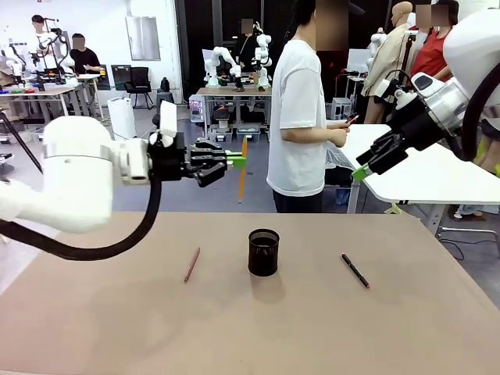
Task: Place the pens into the pen holder.
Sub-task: Pick up a writing instrument from the table and place it into the Pen holder.
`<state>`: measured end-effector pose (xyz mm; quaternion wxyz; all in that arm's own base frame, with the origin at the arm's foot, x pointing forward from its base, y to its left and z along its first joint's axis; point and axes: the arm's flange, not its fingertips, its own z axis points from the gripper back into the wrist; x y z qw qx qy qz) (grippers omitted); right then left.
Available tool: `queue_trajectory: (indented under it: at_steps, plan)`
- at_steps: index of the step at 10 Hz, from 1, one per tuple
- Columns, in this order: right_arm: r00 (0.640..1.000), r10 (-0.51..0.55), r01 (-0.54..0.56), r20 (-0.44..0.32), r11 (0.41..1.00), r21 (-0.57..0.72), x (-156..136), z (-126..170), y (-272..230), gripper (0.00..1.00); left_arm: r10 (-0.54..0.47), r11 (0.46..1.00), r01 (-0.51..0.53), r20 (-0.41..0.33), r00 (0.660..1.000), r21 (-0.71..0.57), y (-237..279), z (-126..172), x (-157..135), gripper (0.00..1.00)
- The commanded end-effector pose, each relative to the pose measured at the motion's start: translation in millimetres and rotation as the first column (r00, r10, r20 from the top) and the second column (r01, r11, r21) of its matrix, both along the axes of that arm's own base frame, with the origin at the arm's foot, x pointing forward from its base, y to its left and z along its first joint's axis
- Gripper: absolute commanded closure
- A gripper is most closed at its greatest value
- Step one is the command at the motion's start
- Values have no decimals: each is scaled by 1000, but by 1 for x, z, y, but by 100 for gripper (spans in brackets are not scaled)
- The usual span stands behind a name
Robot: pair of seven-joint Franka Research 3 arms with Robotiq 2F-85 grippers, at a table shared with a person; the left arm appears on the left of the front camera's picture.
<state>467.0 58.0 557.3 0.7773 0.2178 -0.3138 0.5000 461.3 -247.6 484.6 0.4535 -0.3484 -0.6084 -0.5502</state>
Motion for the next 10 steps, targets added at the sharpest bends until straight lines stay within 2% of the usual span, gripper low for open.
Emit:
queue_trajectory:
  at_steps: [1,4,5,8,9,10]
  plan:
    - [1000,1,-1,-2,1000,5,0,1,0,0,-10,999,9,-29,1000,-37,-19,-18,28,100]
    - [1000,1,-1,-2,1000,5,0,1,0,0,-34,994,26,-77,996,-107,-28,-28,42,100]
    - [1000,1,-1,-2,1000,5,0,1,0,0,-26,999,24,-62,998,-31,-22,-31,33,100]
    - [1000,1,-1,-2,1000,5,0,1,0,0,-32,998,29,-72,997,-47,-25,-35,40,100]
    - [1000,1,-1,-2,1000,5,0,1,0,0,-32,999,27,-135,990,-42,-32,-49,45,100]
    - [1000,1,-1,-2,1000,5,0,1,0,0,-25,999,19,-143,989,-42,-36,-55,53,100]
